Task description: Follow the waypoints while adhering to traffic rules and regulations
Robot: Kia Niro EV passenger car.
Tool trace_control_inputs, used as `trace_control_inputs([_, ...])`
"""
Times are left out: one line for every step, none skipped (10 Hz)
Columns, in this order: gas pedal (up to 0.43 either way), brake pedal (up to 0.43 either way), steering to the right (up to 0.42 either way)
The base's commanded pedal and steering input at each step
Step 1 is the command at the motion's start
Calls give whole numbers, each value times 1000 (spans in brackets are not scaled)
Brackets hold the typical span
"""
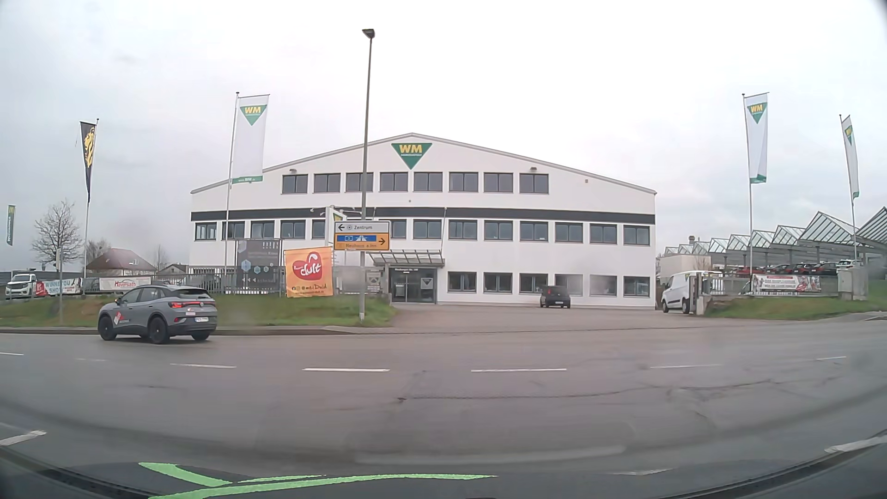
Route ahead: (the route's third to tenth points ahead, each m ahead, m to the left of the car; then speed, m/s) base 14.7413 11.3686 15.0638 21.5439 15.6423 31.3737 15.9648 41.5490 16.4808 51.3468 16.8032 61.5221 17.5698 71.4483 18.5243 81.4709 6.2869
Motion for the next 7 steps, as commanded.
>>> trace_control_inputs([0,0,-142])
trace_control_inputs([0,0,-156])
trace_control_inputs([0,0,-171])
trace_control_inputs([0,0,-188])
trace_control_inputs([0,0,-196])
trace_control_inputs([0,0,-205])
trace_control_inputs([0,0,-213])
